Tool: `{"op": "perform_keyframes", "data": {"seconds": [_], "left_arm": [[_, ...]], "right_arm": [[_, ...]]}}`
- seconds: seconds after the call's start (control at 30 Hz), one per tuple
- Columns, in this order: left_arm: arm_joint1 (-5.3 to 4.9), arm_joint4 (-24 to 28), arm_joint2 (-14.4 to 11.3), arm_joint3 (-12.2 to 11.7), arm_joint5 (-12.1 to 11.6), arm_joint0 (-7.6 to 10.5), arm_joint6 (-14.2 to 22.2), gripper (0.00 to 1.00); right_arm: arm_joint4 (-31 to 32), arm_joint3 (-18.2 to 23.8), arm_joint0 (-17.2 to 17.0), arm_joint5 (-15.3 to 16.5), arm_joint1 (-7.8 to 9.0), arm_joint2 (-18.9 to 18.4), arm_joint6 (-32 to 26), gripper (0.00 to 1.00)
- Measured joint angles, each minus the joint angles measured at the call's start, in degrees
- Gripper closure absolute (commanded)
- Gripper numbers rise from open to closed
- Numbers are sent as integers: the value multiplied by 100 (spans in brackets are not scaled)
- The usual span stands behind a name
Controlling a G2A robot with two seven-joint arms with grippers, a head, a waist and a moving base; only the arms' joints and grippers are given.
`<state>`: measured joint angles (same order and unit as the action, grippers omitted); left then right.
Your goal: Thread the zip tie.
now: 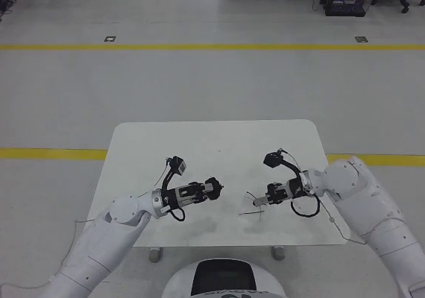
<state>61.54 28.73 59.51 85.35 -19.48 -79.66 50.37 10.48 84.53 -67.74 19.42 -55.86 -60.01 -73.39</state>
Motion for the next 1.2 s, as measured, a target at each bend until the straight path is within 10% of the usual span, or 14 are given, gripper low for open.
{"op": "perform_keyframes", "data": {"seconds": [0.2,0.57,0.9,1.2], "left_arm": [[0,0,0,0,0,0,0,100],[0,0,0,0,0,0,0,100],[0,0,0,0,0,0,0,100],[0,0,0,0,0,0,0,100]], "right_arm": [[1324,370,310,6,37,551,-113,0],[2530,-340,1244,6,-114,2312,510,0],[2600,-334,1230,6,-113,2311,545,0],[3418,6,1591,6,-116,3147,601,0]]}}
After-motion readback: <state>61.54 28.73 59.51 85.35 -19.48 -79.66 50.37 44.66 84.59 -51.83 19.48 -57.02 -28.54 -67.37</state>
